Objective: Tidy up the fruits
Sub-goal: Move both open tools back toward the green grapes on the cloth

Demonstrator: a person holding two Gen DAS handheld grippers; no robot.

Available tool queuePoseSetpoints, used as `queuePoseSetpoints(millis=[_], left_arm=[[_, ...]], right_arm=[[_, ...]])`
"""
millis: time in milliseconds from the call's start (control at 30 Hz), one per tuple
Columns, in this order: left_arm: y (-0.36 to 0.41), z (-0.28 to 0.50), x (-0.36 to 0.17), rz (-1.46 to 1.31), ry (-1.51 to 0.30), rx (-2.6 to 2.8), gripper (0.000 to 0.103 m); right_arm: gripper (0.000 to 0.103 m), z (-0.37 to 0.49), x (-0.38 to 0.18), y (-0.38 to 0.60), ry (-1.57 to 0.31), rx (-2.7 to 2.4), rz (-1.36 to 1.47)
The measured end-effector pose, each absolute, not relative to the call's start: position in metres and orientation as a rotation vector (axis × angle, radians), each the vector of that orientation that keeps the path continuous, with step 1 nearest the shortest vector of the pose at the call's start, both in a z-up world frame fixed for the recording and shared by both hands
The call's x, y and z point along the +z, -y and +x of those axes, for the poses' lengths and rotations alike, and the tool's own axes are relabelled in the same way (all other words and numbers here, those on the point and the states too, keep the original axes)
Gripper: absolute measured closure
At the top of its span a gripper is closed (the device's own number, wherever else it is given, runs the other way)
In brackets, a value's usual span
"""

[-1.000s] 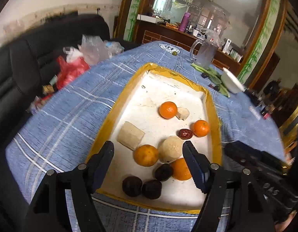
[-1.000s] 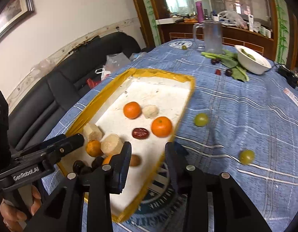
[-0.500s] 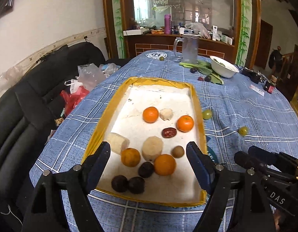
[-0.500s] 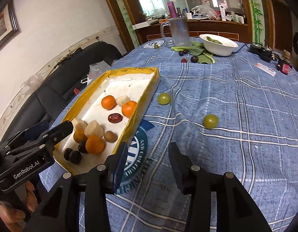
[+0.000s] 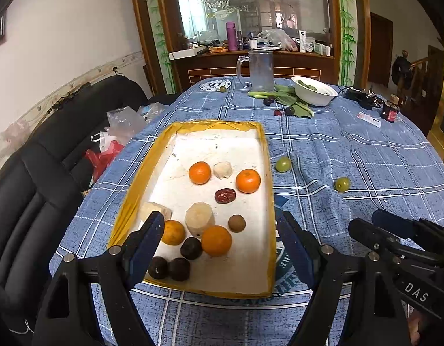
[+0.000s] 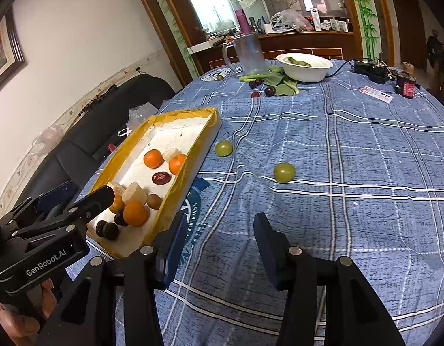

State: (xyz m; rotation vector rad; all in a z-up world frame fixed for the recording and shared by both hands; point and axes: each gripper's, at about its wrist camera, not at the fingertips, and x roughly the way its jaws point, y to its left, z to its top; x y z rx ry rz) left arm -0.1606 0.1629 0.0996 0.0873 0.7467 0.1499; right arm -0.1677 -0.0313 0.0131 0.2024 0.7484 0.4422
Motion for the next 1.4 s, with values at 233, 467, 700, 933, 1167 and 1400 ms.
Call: queuePoseSetpoints(millis=[233,467,700,933,1167,1400], left_arm=[[-0.152,-0.158,0.097,0.112,-0.763,0.134,0.023],[-0.154,-0.149,0.086,0.063,-0.801,0.119,0.023],[-0.154,-0.139,0.072,0.025,-0.832,0.09,0.023],[-0.167,-0.133,0.075,-0.038,-0.809,0.091,0.023],[-0.185,-0.127,0.069,-0.082,-0.826,0.097,0.023],[-0.211,-0.119,0.065,-0.141,-0.85,0.108,0.023]], right_arm=[[0.049,-0.168,0.01,0.051,-0.761,0.412,0.218],[0.049,-0.162,0.009,0.086,-0.771,0.334,0.202],[0.049,-0.141,0.004,0.1,-0.822,0.305,0.198],[0.049,-0.106,0.016,0.068,-0.805,0.407,0.132],[0.05,-0.059,0.02,-0.006,-0.749,0.577,-0.017],[0.061,-0.023,-0.003,-0.049,-0.787,0.598,-0.171]])
